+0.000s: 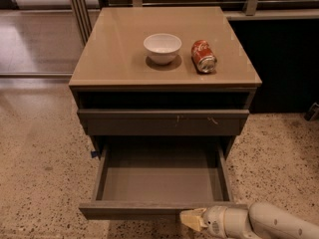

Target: Close middle drawer

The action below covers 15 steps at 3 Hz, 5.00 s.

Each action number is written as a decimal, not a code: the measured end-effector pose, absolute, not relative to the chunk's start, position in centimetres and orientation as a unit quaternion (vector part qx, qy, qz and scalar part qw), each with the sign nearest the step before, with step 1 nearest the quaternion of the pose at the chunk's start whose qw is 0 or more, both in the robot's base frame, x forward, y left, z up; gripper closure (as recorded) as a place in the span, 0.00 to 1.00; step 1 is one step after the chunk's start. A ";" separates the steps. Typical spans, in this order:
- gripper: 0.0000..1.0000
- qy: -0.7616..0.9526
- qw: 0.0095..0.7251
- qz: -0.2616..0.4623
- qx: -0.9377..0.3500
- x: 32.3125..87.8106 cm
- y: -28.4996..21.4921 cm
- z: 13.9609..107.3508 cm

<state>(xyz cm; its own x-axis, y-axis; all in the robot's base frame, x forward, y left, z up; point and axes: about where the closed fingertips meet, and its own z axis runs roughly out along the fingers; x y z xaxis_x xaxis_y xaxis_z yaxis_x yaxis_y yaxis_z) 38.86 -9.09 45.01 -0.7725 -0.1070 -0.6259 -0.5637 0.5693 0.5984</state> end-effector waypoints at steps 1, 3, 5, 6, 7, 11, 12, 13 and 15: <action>1.00 0.853 0.254 0.404 -0.209 39.9 -9.6 42.2; 1.00 0.849 0.247 0.390 -0.256 41.6 -10.5 38.4; 1.00 0.832 0.254 0.386 -0.308 43.5 -10.9 37.8; 1.00 0.813 0.260 0.356 -0.380 46.3 -10.6 38.2; 1.00 0.804 0.267 0.320 -0.425 48.2 -10.5 38.6; 1.00 0.807 0.306 0.137 -0.485 52.2 -11.3 40.8; 1.00 0.801 0.324 0.143 -0.484 53.6 -11.5 40.7; 1.00 0.793 0.337 0.131 -0.491 56.1 -11.9 40.7; 1.00 0.791 0.337 0.098 -0.501 60.2 -13.5 40.3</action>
Offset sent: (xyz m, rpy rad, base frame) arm 0.0453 -0.0274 -0.0932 -0.1331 -0.0137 0.1033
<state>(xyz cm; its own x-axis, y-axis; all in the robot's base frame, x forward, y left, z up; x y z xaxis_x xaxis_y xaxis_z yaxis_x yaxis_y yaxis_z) 60.19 -13.51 40.25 -0.2713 -0.7261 -0.6318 -0.8588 0.4791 -0.1818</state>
